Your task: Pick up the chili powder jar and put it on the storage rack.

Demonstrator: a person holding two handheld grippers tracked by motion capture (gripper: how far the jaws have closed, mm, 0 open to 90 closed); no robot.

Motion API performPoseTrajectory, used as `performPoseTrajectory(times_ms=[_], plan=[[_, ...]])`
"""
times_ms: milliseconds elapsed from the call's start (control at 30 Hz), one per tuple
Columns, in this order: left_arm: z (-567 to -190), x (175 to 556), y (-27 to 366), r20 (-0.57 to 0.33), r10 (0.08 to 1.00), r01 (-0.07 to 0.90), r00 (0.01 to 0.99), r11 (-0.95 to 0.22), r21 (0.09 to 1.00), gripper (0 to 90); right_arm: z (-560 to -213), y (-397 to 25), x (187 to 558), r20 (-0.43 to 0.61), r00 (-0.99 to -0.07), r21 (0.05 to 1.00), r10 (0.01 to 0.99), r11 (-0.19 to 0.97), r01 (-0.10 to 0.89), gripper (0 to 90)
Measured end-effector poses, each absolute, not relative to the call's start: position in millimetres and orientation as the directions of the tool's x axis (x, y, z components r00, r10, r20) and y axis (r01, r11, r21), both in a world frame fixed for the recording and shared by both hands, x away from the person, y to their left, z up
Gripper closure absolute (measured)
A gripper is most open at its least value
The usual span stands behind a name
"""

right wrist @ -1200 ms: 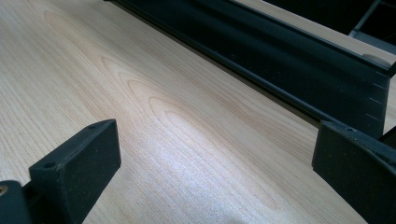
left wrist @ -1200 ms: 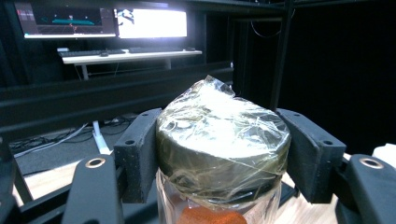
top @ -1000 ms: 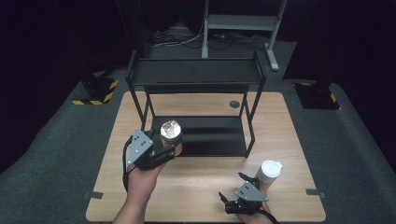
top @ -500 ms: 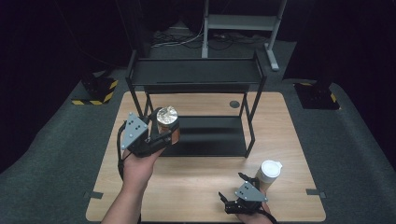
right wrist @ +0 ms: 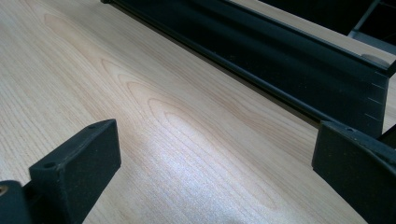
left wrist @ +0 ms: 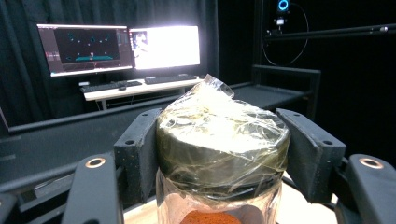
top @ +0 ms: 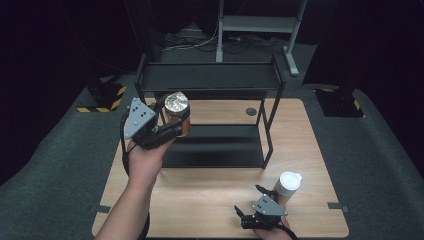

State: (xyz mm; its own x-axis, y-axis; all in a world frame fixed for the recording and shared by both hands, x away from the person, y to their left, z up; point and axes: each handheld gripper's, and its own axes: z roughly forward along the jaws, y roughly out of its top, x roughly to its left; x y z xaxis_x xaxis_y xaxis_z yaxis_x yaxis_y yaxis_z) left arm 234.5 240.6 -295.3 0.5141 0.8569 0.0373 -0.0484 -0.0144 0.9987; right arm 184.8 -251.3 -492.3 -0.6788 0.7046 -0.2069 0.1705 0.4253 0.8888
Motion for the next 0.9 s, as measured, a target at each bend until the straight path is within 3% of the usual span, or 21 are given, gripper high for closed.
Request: performPoseTrajectory(times_ms=[900], plan=[[-248,269,239,0.035,0.885,-0.065,0.464,-0.006,0.998,34.5,-493,-253,185,-0.201,-0.682,0.894,0.703,0.416,0.166,0.2]])
